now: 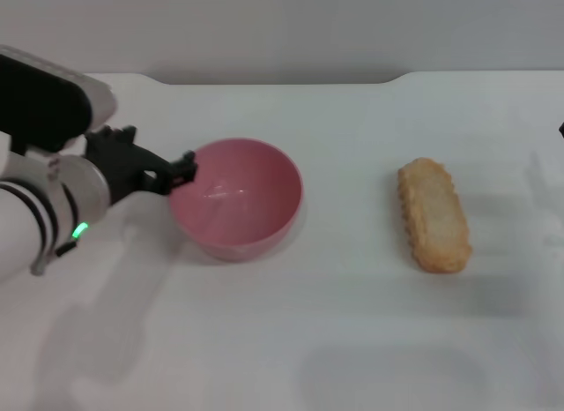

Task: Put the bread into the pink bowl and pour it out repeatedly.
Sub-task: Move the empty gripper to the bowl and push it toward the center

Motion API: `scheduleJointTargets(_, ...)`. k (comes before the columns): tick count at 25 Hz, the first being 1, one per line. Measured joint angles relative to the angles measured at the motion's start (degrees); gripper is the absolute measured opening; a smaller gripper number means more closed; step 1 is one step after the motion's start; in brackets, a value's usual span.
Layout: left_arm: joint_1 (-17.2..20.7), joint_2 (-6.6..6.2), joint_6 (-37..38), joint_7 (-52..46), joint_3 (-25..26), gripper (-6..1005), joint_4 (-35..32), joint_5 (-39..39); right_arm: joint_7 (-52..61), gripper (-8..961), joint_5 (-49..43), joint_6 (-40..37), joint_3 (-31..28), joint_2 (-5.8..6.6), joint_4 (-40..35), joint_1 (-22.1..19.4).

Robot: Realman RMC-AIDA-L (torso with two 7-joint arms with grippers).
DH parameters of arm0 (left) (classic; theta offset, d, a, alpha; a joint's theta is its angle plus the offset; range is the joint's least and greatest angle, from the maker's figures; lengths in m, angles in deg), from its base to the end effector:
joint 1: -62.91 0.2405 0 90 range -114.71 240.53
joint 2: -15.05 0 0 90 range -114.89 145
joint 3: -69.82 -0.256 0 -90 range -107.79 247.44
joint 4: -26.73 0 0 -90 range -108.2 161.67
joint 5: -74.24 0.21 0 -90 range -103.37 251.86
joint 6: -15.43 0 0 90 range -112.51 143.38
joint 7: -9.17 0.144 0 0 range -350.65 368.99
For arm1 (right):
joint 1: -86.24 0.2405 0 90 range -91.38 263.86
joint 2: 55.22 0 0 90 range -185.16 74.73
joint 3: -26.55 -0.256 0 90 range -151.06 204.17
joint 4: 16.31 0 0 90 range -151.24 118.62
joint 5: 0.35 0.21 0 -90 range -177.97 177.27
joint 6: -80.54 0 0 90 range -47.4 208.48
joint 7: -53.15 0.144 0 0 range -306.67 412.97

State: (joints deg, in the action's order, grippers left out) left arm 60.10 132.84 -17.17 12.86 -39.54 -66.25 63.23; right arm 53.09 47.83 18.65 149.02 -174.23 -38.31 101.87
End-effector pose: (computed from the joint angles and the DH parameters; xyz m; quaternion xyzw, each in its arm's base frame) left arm -0.2047 0.3214 -0.0168 -0.8340 -0.2962 -0.0388 0.4640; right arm 0.3422 0.3085 -0.0091 -0.6349 0.2763 0.2871 0.6619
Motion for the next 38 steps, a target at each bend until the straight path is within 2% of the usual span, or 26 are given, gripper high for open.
scheduleJointTargets(7, -2.28, 0.17, -1.24, -0.34, -2.14, 842, 2.83, -2.98, 0.0, 764, -0.11, 0.02, -0.29, 0.01, -0.5, -0.15)
scheduleJointTargets(17, -6.37, 0.25, 1.16, -0.35, -1.41, 841, 10.07, -5.05, -0.49, 756, -0.34, 1.51, -0.22, 0.01, -1.28, -0.05)
scheduleJointTargets(35, -8.12, 0.22, 3.33, -2.98, 0.13, 840, 15.33, -5.16, -0.81, 743, -0.55, 1.24, 0.15, 0.01, -1.93, 0.06)
scheduleJointTargets(38, -8.48, 0.14, 3.86, -3.36, 0.78, 805, 16.82, -5.27, -0.81, 741, -0.55, 1.19, 0.08, 0.01, -2.14, -0.07)
